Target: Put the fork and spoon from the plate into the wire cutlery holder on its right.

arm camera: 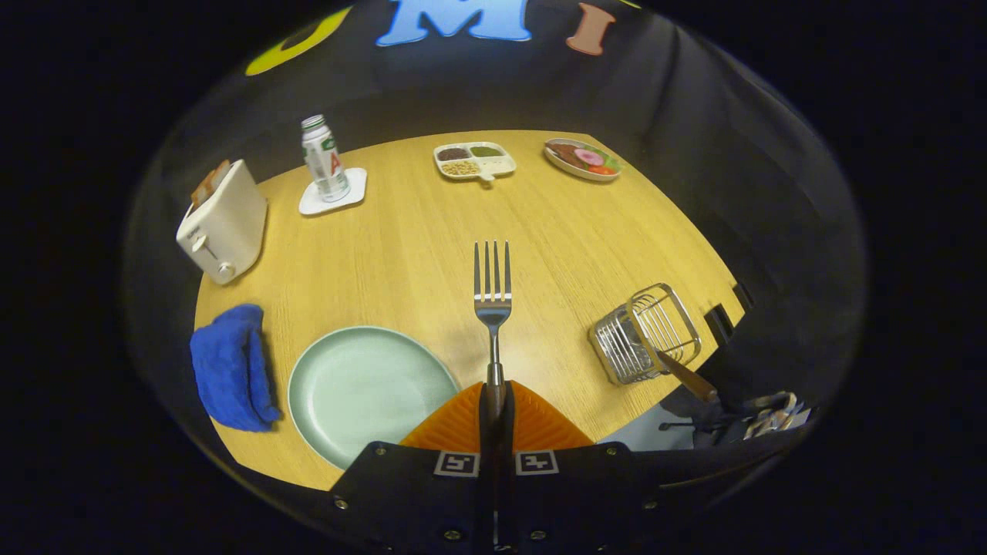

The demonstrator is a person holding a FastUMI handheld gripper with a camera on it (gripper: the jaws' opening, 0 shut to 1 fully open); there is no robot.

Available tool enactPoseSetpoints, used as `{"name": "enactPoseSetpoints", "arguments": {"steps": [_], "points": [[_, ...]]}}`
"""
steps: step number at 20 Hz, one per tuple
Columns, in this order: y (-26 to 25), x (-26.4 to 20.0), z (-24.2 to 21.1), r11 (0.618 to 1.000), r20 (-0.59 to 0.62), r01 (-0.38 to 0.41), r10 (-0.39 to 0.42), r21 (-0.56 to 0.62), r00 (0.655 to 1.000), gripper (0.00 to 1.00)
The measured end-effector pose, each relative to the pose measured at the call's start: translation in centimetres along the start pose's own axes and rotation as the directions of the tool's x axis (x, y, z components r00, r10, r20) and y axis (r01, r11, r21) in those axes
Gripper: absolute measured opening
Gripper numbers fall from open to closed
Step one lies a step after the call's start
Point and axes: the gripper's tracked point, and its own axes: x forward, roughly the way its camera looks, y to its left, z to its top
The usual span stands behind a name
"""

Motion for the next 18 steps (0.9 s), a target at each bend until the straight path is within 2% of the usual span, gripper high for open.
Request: {"name": "enactPoseSetpoints", "arguments": {"steps": [5, 9, 12, 18], "points": [[-4.5, 0.5, 1.2, 0.986, -0.033, 0.091, -0.087, 0.141, 0.996, 0.03], [-7.9, 0.5, 1.7, 0.960, -0.096, 0.160, -0.141, 0.231, 0.985, 0.03], [-8.7, -0.1, 1.9, 0.929, -0.141, 0.164, -0.123, 0.331, 0.982, 0.03], [-10.9, 0.0, 0.5, 0.876, -0.262, 0.205, -0.095, 0.437, 0.960, 0.03]]}}
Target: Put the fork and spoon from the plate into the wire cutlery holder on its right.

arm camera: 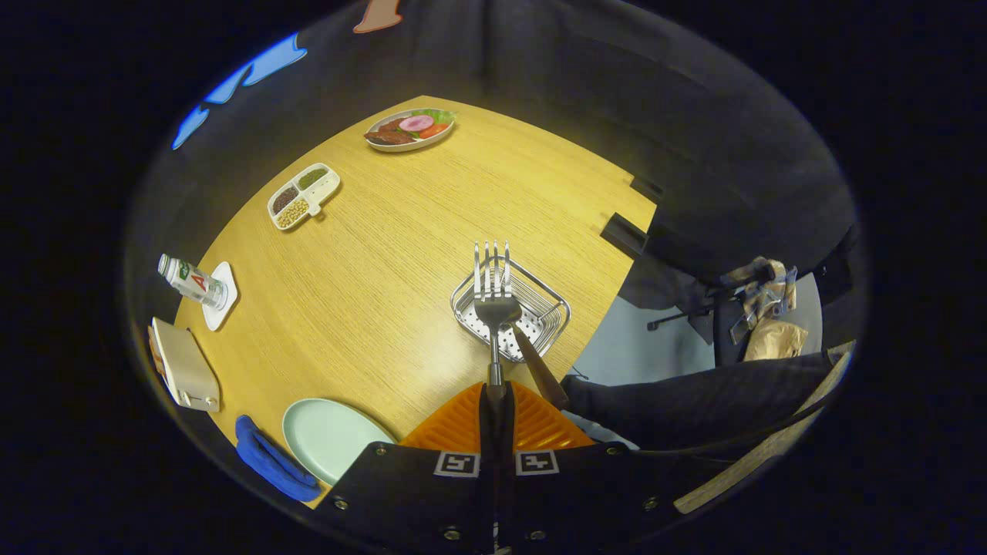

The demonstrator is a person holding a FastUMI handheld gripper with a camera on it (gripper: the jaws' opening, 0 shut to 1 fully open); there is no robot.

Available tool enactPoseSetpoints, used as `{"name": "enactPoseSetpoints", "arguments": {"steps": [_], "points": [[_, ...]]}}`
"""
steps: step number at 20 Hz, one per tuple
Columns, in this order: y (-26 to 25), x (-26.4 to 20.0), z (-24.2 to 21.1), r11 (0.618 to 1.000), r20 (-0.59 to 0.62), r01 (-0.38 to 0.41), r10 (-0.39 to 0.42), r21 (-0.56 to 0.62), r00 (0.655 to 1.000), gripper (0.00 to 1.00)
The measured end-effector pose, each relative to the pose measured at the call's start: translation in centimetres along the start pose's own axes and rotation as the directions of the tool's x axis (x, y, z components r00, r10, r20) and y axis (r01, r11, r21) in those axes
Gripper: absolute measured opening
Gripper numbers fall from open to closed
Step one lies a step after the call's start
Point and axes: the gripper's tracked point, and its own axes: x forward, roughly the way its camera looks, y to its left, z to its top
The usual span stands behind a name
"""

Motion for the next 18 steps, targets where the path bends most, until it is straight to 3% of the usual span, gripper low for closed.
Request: {"name": "enactPoseSetpoints", "arguments": {"steps": [6, 12, 18], "points": [[-0.8, 1.0, -2.6, 1.000, -0.180, 0.011, -0.015, -0.027, 0.984, 0.03], [-0.8, 0.9, -2.0, 0.995, -0.255, 0.036, -0.059, -0.097, 0.965, 0.03], [-0.2, 0.8, -1.0, 0.997, -0.317, 0.021, -0.044, -0.078, 0.947, 0.03]]}}
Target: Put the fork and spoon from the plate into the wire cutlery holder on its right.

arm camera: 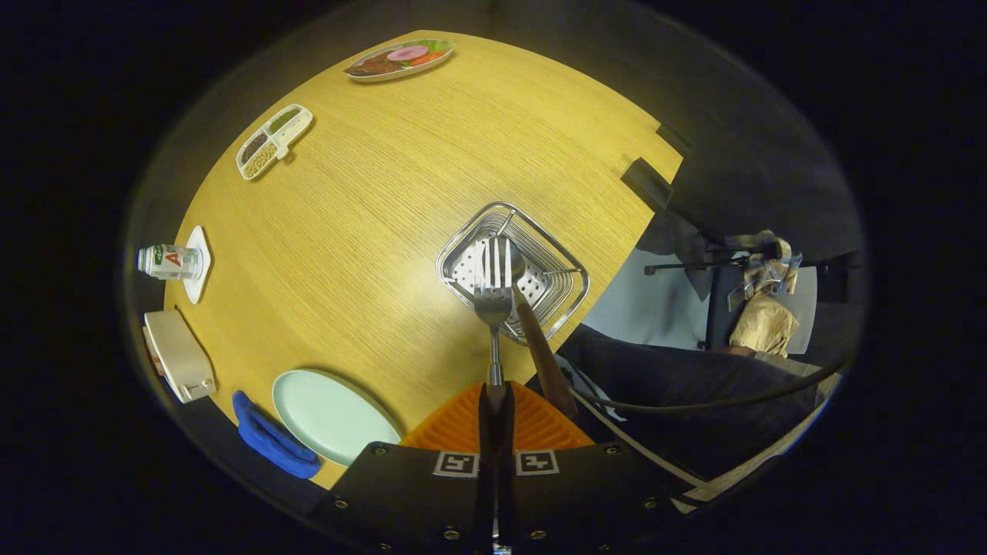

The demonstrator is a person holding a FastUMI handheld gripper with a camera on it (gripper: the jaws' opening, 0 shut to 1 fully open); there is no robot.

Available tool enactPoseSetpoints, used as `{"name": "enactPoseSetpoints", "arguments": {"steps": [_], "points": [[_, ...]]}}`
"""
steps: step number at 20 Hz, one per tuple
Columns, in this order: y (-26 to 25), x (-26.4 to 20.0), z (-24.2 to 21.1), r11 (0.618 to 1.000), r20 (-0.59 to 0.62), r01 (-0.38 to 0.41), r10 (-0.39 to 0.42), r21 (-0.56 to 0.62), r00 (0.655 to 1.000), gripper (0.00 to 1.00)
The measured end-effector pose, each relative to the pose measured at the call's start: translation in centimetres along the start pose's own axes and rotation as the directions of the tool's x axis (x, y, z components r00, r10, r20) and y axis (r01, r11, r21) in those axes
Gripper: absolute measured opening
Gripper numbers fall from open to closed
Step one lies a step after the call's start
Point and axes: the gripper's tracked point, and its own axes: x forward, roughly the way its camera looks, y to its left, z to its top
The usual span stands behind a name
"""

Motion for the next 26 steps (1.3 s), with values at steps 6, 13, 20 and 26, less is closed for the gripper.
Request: {"name": "enactPoseSetpoints", "arguments": {"steps": [6, 13, 20, 26], "points": [[0.7, -0.3, 0.4, 1.000, -0.022, -0.024, 0.024, 0.018, 0.999, 0.03], [0.1, -0.6, 0.4, 0.998, -0.064, -0.019, 0.022, 0.056, 0.998, 0.08], [0.5, -1.2, 1.3, 0.997, -0.075, -0.036, 0.041, 0.066, 0.996, 0.12], [1.4, -2.2, 3.2, 0.997, 0.031, -0.068, 0.066, 0.047, 0.997, 0.59]]}}
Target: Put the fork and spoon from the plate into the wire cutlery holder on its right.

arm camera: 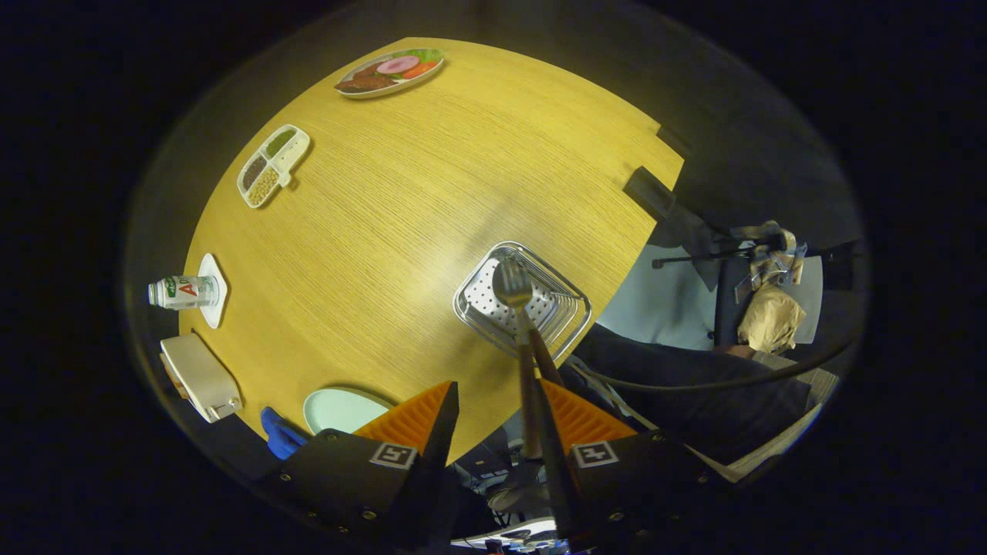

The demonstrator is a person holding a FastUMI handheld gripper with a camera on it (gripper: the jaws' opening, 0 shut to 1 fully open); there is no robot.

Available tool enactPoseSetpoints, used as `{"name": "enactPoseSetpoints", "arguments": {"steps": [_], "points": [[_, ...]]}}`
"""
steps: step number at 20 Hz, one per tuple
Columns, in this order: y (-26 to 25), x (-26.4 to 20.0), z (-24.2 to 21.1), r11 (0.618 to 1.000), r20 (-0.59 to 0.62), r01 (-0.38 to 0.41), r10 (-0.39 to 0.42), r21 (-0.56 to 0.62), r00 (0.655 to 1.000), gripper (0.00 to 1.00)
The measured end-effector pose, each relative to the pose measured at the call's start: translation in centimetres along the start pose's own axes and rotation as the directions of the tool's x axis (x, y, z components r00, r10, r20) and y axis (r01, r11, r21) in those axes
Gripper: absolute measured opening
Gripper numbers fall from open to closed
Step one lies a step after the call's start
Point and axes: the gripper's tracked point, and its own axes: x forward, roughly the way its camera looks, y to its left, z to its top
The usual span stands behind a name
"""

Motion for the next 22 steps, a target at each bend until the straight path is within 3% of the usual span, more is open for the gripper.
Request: {"name": "enactPoseSetpoints", "arguments": {"steps": [1, 2, 6, 8, 11, 14, 18, 22], "points": [[0.4, 0.0, 0.2, 1.000, 0.021, -0.011, 0.012, -0.007, 1.000, 0.68], [0.8, -0.2, 0.4, 1.000, 0.043, -0.020, 0.021, -0.019, 0.999, 0.83], [1.7, -1.3, 1.5, 0.994, 0.174, -0.014, 0.032, -0.108, 0.984, 0.96], [2.4, -2.6, 3.3, 0.989, 0.323, -0.010, 0.058, -0.149, 0.945, 0.96], [3.1, -6.1, 5.7, 0.969, 0.583, 0.074, 0.079, -0.235, 0.809, 0.96], [5.8, -10.5, 7.0, 0.945, 0.782, 0.131, 0.165, -0.300, 0.601, 0.96], [11.0, -18.0, 4.4, 0.890, 0.849, 0.113, 0.374, -0.442, 0.373, 0.96], [14.2, -23.7, 1.3, 0.836, 0.835, 0.116, 0.508, -0.537, 0.211, 0.95]]}}
